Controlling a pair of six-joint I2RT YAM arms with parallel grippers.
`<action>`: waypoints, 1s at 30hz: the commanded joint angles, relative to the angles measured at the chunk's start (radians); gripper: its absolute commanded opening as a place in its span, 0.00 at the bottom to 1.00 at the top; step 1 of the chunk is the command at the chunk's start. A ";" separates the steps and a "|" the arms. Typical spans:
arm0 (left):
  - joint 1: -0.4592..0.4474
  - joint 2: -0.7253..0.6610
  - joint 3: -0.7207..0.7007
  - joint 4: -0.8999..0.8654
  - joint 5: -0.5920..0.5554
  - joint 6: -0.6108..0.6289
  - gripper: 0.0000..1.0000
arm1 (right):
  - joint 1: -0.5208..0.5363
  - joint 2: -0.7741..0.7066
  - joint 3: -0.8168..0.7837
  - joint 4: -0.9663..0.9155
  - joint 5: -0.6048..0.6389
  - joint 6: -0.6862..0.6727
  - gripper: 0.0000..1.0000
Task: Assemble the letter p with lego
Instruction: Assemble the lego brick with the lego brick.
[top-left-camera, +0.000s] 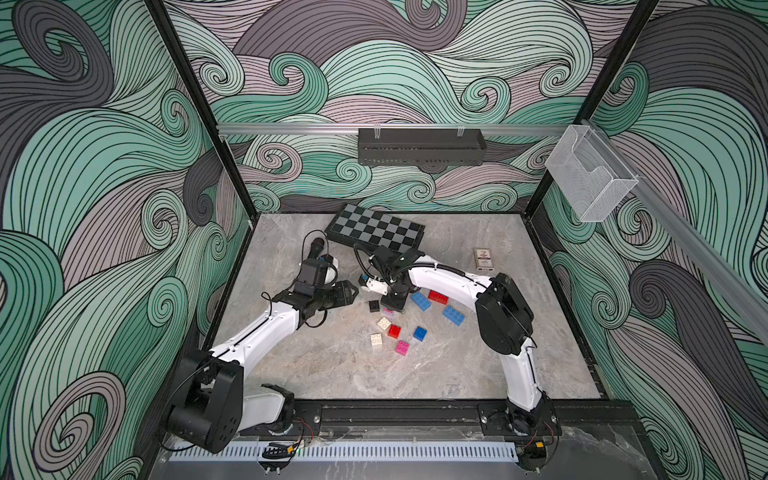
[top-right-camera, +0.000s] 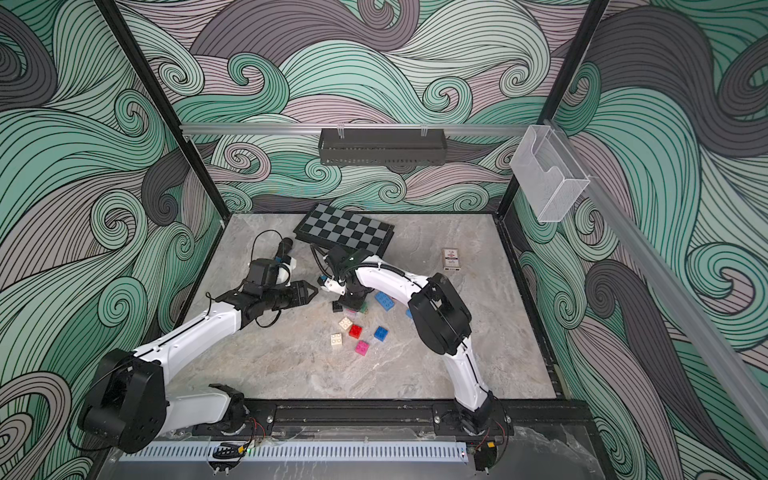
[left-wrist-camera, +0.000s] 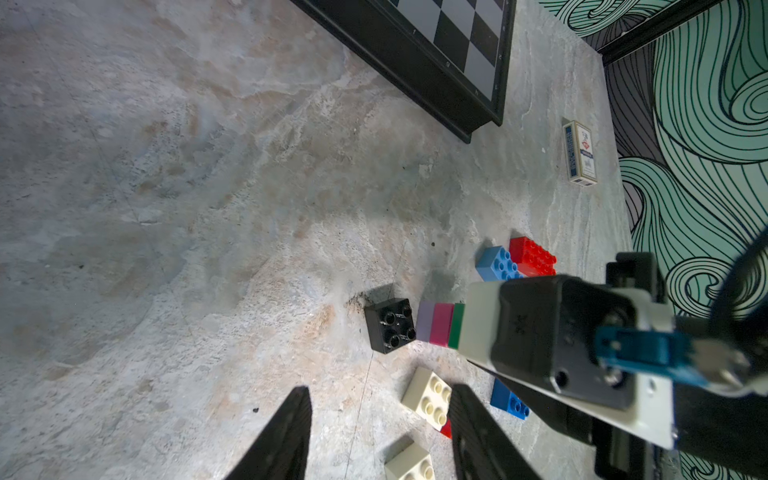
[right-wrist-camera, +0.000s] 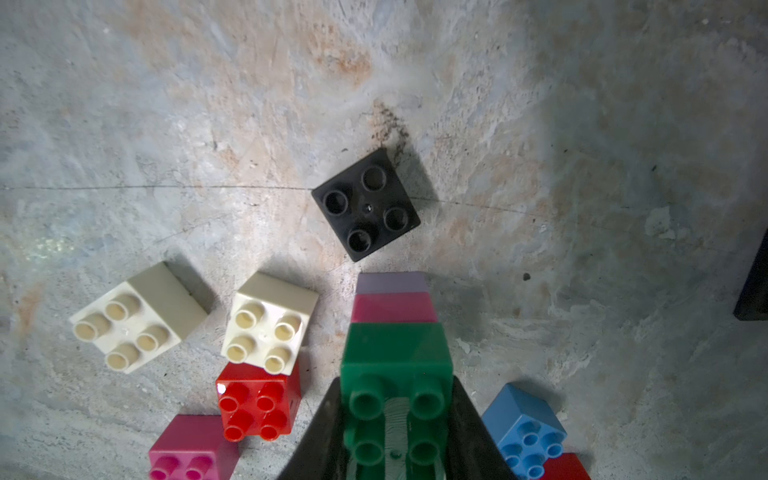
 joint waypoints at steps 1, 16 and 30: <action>0.005 -0.014 -0.010 0.023 0.019 0.013 0.55 | 0.002 0.060 -0.022 -0.064 -0.021 -0.001 0.07; 0.005 -0.066 -0.043 0.046 -0.016 0.033 0.62 | -0.004 -0.036 0.049 -0.035 -0.033 0.003 0.06; 0.004 -0.045 -0.063 0.018 -0.079 0.104 0.65 | -0.006 -0.064 0.011 -0.036 -0.012 0.006 0.07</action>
